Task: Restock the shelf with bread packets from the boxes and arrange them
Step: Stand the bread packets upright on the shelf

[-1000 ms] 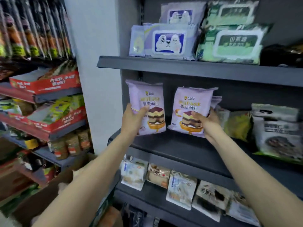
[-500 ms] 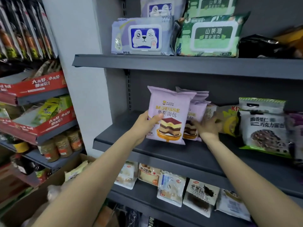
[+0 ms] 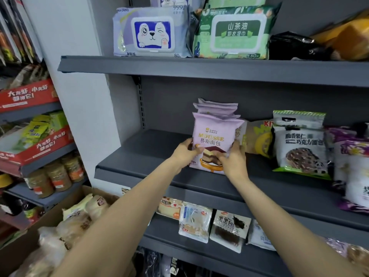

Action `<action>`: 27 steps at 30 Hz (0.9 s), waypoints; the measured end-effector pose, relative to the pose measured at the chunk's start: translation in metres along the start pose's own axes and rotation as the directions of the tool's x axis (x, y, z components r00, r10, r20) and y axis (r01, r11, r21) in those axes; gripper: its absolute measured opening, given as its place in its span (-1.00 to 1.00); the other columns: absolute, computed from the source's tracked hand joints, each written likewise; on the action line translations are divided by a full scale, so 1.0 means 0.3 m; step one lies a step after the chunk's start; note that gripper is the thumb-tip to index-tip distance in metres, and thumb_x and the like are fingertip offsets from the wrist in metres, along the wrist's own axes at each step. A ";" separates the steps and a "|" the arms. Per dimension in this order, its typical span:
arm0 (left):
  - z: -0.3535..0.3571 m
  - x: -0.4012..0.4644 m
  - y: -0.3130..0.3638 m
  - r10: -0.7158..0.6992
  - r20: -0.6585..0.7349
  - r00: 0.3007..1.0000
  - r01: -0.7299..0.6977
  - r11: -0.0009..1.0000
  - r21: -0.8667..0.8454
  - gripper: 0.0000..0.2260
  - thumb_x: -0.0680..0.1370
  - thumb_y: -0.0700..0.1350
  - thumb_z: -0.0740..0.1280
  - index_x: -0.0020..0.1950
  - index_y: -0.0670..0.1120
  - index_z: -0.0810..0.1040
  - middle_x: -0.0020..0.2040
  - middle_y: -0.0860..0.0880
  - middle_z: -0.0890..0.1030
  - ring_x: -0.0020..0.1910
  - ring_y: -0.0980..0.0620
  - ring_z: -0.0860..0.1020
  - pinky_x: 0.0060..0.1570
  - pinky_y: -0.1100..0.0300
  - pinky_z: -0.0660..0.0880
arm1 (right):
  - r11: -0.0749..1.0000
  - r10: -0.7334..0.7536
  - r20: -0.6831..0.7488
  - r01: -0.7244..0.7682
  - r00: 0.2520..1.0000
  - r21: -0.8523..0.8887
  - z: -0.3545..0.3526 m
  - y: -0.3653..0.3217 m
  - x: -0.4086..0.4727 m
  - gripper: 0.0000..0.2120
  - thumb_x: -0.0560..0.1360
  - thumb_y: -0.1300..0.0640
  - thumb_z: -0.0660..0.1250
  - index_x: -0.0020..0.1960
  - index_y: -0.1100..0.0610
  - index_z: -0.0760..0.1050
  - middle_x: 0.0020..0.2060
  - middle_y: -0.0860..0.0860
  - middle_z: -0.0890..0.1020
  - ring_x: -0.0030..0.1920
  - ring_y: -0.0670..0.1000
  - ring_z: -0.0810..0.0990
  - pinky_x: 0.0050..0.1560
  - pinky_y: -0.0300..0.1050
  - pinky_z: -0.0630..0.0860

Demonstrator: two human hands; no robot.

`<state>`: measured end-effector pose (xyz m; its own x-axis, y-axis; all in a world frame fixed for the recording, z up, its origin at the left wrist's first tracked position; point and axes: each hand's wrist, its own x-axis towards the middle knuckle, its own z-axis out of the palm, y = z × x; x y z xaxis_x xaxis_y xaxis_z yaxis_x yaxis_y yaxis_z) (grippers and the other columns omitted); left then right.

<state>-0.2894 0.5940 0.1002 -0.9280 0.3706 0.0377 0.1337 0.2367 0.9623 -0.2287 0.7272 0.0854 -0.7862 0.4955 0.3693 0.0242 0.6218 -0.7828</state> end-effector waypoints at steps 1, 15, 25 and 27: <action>0.003 0.003 -0.007 -0.016 -0.007 1.000 0.016 0.999 0.033 -0.61 0.55 -0.13 0.35 0.36 -0.10 0.41 0.23 -0.06 0.57 0.14 -0.02 0.55 0.15 0.14 0.49 | 1.000 0.020 0.017 -0.020 1.000 -0.023 0.005 0.010 -0.005 -0.35 0.44 0.16 0.43 0.38 0.37 0.20 0.26 0.32 0.37 0.30 0.27 0.37 0.22 -0.09 0.31; -0.144 -0.043 0.017 0.129 -0.224 0.966 -0.064 0.959 0.276 -0.70 0.51 -0.25 0.29 0.25 -0.16 0.47 0.10 -0.10 0.60 0.02 -0.02 0.56 -0.04 0.24 0.48 | 0.792 -0.539 0.095 0.542 0.837 -0.282 0.035 -0.183 -0.080 -0.67 0.47 0.22 0.33 0.23 0.14 0.46 0.17 0.11 0.44 0.14 0.04 0.44 0.07 -0.08 0.52; -0.809 -0.453 -0.264 0.076 -0.688 0.721 0.155 0.951 0.267 -0.85 0.52 -0.26 0.25 0.04 -0.14 0.55 -0.05 -0.03 0.62 -0.16 0.05 0.58 -0.11 0.25 0.51 | 0.622 -0.665 0.600 0.774 0.445 0.116 0.577 -0.589 -0.404 -0.72 0.59 0.16 0.13 0.27 0.12 0.45 0.16 0.04 0.46 0.11 0.07 0.50 0.00 -0.06 0.44; -0.976 -0.600 -0.371 -0.022 -0.758 0.652 0.249 0.950 0.187 -0.91 0.53 -0.20 0.27 0.00 -0.07 0.54 -0.06 0.00 0.61 -0.13 0.06 0.59 -0.13 0.26 0.52 | 0.621 -0.655 0.664 0.758 0.362 0.199 0.730 -0.685 -0.530 -0.74 0.60 0.14 0.13 0.25 0.09 0.44 0.14 0.01 0.45 0.10 0.05 0.50 -0.02 -0.05 0.46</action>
<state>-0.2390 0.2380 0.0653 -0.8717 -0.4439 0.2078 -0.0389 0.4853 0.8735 -0.2437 0.3878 0.0778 -0.7103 -0.6302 0.3136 -0.7039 0.6411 -0.3059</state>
